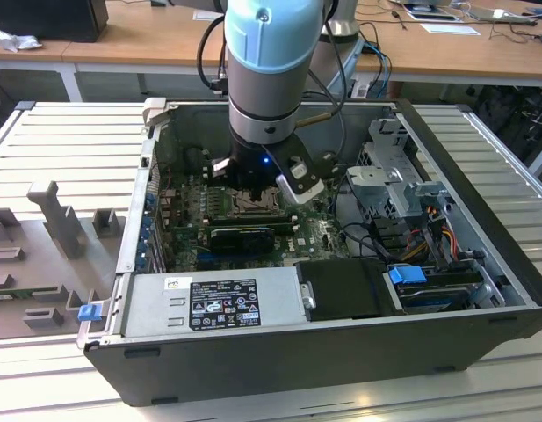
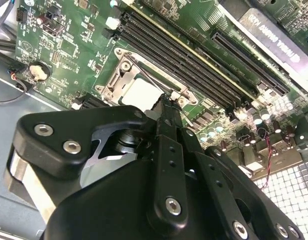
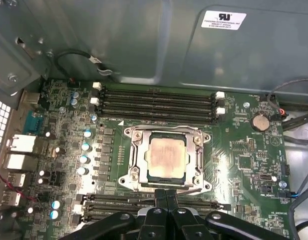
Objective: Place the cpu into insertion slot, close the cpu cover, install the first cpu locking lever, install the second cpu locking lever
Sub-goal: 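Install the second cpu locking lever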
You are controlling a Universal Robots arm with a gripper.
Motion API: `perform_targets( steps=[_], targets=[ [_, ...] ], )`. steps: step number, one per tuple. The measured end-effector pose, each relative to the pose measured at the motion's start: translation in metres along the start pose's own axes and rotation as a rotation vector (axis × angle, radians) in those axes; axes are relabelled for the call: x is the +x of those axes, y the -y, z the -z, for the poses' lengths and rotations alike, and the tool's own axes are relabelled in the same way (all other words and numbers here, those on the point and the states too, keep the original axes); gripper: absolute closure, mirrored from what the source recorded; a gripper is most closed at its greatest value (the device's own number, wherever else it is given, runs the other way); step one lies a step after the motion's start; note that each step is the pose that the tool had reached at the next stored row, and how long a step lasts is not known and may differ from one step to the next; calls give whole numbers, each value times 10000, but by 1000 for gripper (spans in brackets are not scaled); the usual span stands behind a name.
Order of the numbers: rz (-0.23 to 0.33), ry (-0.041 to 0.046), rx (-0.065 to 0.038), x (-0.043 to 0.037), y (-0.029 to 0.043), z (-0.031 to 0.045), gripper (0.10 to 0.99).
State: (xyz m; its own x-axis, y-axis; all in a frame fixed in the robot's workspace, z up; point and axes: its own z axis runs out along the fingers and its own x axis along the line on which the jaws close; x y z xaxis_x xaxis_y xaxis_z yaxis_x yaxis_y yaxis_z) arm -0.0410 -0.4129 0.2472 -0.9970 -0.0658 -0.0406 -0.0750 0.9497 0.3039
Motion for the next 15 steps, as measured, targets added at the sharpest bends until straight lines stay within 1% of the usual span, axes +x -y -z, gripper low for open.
perform_targets(
  steps=[3,5,6,7,8,9,10,11,12,13,15],
  targets=[
    [17,-19,0,2,30,-5,980],
    [58,-32,-11,17,49,-45,980],
    [90,-43,-14,37,54,-66,980],
    [178,-71,-20,138,59,-114,980],
    [226,-86,-25,208,57,-158,980],
    [229,-88,-23,219,58,-187,980],
    [234,-89,-25,240,59,-248,980],
    [236,-89,-25,256,65,-280,980],
    [240,-90,-25,336,84,-355,980],
    [241,-90,-26,337,92,-382,980],
    [239,-85,-72,340,102,-415,980]
  ],
)
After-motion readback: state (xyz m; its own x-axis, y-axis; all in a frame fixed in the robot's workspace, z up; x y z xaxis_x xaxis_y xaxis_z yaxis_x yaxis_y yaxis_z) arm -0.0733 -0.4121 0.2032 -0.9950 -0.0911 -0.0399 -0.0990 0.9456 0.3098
